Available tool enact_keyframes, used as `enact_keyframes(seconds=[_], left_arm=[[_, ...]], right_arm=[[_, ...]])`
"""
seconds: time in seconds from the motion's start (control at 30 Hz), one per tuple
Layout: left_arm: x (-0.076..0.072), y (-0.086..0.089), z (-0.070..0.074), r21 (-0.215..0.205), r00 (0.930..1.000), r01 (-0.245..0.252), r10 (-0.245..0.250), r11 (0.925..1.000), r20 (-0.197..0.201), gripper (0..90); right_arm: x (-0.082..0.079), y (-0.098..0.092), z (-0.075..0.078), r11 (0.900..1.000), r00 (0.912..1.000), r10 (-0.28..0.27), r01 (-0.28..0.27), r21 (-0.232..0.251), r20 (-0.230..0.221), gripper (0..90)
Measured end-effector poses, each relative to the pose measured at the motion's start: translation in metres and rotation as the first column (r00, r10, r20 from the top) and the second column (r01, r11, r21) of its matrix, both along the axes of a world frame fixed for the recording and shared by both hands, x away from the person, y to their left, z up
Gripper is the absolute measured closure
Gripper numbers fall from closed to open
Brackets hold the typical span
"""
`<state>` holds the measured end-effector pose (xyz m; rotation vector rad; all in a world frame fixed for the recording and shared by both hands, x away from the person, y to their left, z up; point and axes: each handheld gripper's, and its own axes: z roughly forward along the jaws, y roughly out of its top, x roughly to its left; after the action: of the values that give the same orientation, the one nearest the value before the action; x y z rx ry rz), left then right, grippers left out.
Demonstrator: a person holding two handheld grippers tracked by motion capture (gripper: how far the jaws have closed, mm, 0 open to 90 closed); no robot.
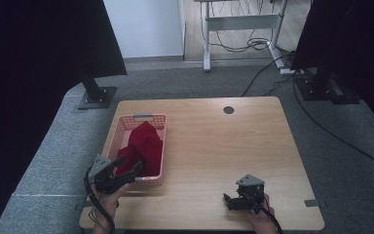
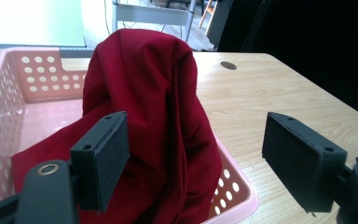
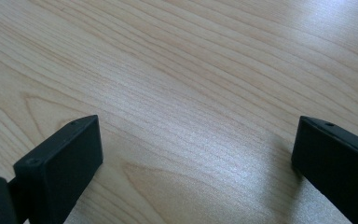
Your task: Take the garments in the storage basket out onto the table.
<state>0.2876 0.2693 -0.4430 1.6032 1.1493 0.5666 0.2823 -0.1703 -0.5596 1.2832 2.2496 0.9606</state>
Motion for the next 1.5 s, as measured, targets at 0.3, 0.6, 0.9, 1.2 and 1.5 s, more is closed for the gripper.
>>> enact_keyframes(seconds=[0.3,0.6,0.9,1.2,1.5], left_arm=[[0.003,-0.001,-0.001,-0.011,1.0000,0.006,-0.006,0.9999,-0.005,22.1],[0.008,-0.004,0.002,0.012,1.0000,0.003,-0.003,0.9999,-0.001,21.5],[0.011,-0.009,0.002,0.026,1.0000,-0.007,0.006,0.9996,0.003,20.2],[0.015,-0.011,0.003,0.023,0.9999,-0.014,0.014,0.9996,0.001,19.9],[0.020,-0.012,-0.001,0.024,0.9997,-0.024,0.025,0.9994,-0.008,19.2]], right_arm=[[0.000,0.000,0.000,1.000,1.0000,0.000,0.000,0.000,0.000,1.5],[0.000,0.000,0.000,1.000,1.0000,0.000,0.000,0.000,0.000,1.5],[0.000,0.000,0.000,1.000,1.0000,0.000,0.000,0.000,0.000,1.5],[0.000,0.000,0.000,1.000,1.0000,-0.001,0.001,0.001,0.000,1.5],[0.000,0.000,0.000,1.000,1.0000,0.000,0.000,0.000,0.000,1.5]])
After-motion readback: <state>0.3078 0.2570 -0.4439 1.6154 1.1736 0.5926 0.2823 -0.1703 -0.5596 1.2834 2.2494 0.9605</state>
